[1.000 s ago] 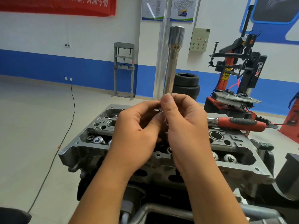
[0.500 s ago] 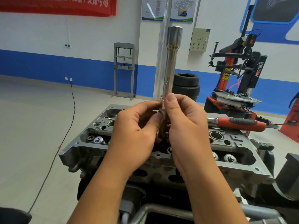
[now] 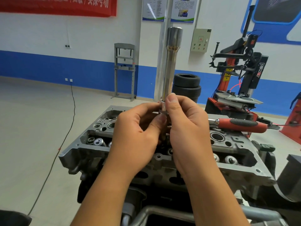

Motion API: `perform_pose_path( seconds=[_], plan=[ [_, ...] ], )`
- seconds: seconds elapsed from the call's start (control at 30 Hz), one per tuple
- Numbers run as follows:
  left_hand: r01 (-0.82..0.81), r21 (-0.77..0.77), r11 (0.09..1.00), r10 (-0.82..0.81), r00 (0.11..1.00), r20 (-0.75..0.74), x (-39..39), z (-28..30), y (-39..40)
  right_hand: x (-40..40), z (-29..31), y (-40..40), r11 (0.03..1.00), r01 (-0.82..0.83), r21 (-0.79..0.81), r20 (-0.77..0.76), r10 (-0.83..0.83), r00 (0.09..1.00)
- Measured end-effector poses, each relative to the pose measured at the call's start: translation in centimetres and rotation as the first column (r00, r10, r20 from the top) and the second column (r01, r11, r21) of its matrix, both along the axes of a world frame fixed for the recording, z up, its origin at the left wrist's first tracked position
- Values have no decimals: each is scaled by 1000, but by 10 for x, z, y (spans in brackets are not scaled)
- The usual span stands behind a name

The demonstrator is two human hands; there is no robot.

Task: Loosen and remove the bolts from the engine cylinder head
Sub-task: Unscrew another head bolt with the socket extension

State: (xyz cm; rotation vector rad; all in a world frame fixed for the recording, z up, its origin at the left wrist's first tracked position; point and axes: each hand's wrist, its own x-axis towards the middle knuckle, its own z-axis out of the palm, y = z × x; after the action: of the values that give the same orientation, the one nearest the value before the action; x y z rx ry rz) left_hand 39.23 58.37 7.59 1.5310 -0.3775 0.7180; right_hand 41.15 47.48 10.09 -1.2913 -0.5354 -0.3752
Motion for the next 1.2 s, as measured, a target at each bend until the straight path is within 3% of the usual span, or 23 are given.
perform_pose_path(
  seconds=[0.17,0.37,0.67,0.93,1.2],
  plan=[
    [-97,12,995,96,995,31,1,-2,-2,-1,-1,-2,1000,14,9,20,-14,1000],
    [62,-12,998,-62,998,0,-1,1,1,-2,-1,-2,999,-1,-40,31,2,1000],
    [-137,-27,990,138,989,47,-2,-2,-5,-4,0,-2,1000,-21,15,-16,21,1000],
    [135,48,990,-135,991,-12,-4,3,3,-4,0,-4,1000,-12,-5,17,12,1000],
    [-79,31,996,79,997,16,0,0,-1,-1,-2,-4,999,23,30,-10,-23,1000]
  ],
)
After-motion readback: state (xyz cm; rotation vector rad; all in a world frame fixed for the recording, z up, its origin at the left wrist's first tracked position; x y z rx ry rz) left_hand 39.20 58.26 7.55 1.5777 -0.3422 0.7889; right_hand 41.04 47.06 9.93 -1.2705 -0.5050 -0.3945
